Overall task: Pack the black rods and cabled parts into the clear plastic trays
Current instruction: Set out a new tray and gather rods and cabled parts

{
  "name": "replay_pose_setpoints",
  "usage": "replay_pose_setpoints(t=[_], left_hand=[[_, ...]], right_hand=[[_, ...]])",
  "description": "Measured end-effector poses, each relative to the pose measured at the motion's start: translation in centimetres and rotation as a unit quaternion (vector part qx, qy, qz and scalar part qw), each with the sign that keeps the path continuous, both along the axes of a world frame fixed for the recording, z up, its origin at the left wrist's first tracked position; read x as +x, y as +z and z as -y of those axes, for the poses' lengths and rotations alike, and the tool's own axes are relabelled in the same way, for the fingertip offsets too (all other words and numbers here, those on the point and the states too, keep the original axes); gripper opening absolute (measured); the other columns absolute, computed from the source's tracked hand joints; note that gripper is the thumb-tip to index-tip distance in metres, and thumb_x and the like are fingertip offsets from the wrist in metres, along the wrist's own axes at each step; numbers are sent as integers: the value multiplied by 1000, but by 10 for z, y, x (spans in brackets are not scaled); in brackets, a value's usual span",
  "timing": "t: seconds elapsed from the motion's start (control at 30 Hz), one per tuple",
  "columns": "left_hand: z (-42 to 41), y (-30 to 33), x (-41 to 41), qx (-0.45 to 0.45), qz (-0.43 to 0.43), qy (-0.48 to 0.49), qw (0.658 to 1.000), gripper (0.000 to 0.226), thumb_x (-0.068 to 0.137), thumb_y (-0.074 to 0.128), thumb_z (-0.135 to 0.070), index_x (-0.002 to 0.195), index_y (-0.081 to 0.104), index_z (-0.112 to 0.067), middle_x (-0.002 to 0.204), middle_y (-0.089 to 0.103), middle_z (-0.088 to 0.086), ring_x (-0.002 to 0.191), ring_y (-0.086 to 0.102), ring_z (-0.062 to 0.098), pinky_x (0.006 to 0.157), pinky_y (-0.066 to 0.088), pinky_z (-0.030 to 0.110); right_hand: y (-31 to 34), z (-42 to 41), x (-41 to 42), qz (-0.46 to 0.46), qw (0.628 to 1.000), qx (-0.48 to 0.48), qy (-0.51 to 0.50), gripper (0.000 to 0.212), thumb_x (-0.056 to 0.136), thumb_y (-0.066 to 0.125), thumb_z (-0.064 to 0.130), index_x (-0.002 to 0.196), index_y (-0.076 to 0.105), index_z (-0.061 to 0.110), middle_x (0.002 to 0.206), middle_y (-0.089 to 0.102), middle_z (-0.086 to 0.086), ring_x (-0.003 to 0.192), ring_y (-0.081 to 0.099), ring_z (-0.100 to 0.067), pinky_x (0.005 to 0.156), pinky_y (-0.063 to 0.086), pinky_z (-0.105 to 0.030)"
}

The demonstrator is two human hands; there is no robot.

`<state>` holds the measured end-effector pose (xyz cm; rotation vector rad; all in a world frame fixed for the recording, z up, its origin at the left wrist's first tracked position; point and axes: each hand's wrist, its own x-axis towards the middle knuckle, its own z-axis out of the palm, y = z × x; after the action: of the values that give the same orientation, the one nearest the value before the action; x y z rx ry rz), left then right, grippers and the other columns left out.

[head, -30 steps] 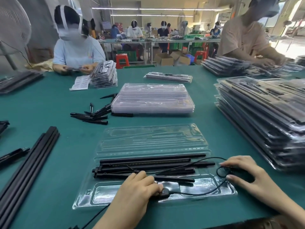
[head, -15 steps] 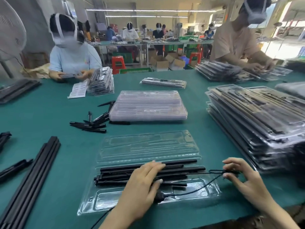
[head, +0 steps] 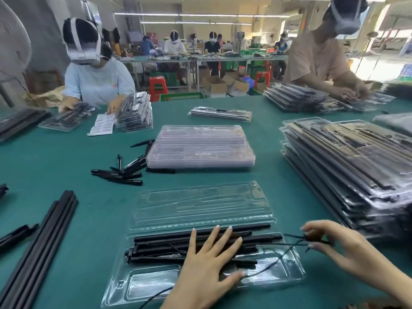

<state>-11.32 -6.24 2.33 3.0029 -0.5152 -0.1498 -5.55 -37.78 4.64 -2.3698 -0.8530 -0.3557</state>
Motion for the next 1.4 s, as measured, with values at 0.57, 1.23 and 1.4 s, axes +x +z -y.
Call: replay_pose_setpoints(t=[0.57, 1.23, 1.4], left_hand=[[8, -13, 7, -87, -22, 32, 995, 57, 88, 29, -64, 135, -3, -68, 148, -23, -33, 136, -33, -1, 106, -30, 50], [12, -15, 1, -91, 1, 49, 995, 53, 76, 4, -65, 123, -18, -73, 145, -30, -32, 134, -38, 5, 104, -29, 56], [13, -12, -1, -66, 32, 43, 996, 57, 81, 25, -59, 137, 14, -65, 155, 8, -23, 147, 3, 17, 107, -7, 58]], right_hand=[[3, -19, 8, -599, 650, 404, 236, 53, 85, 45, 6, 138, 42, -2, 136, 38, -39, 124, 46, -46, 103, 43, -44], [-15, -48, -3, -107, 984, -84, 117, 34, 97, 40, 35, 116, 66, 24, 90, 59, 12, 85, 41, 1, 76, 38, -17], [-18, -61, -9, -111, 979, -114, 127, 26, 99, 42, 38, 107, 64, 27, 94, 35, 16, 75, 45, -8, 69, 44, -26]])
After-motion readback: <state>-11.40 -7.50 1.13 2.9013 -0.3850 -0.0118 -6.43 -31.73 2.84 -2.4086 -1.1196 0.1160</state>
